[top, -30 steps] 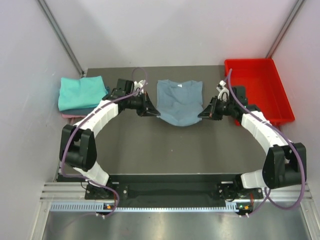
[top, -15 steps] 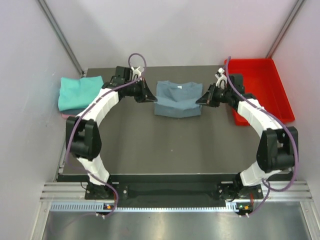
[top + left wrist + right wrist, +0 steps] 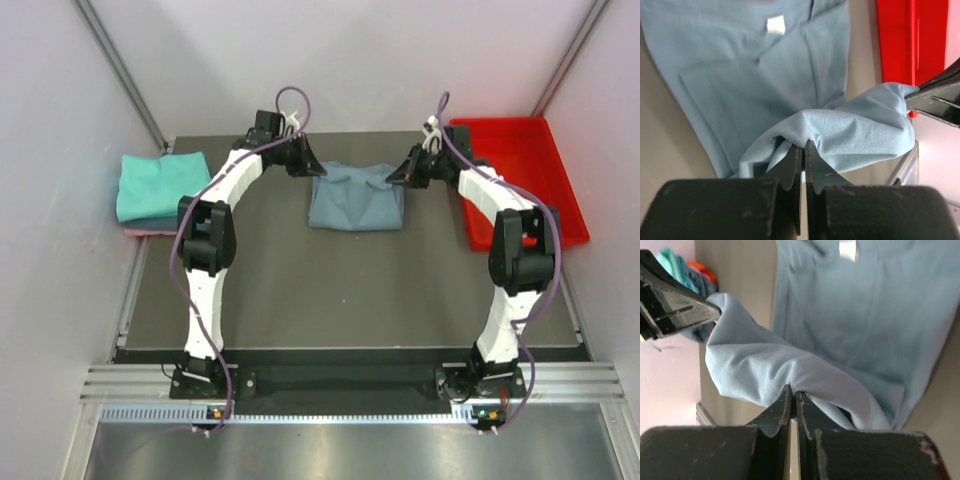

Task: Fold and stack the t-shirts
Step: Fold the tshirt

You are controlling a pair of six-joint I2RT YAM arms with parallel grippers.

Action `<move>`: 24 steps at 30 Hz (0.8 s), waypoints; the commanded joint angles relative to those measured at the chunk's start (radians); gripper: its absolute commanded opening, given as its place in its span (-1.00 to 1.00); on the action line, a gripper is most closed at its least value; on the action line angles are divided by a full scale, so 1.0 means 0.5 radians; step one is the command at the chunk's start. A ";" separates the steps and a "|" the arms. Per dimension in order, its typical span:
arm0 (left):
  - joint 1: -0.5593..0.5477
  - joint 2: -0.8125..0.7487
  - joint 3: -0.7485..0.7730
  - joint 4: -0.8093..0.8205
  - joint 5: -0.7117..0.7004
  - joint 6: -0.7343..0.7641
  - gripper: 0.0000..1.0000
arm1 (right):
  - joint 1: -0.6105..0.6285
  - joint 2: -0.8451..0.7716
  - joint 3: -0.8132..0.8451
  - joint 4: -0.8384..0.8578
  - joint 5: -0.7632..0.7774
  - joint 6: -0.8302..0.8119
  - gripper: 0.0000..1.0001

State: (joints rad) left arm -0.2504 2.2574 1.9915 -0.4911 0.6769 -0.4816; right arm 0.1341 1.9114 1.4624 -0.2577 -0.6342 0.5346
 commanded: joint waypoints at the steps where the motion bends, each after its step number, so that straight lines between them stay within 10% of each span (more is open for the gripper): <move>1: 0.001 0.080 0.272 0.105 -0.028 0.092 -1.00 | -0.017 0.098 0.229 0.120 0.014 -0.020 -1.00; 24: 0.010 0.627 0.806 0.414 -0.295 0.138 -0.82 | -0.152 0.577 0.640 0.221 0.247 -0.124 -0.96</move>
State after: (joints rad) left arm -0.2504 2.5637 2.3211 -0.4026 0.5701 -0.4213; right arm 0.0818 2.1769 1.7115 -0.2344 -0.5419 0.4969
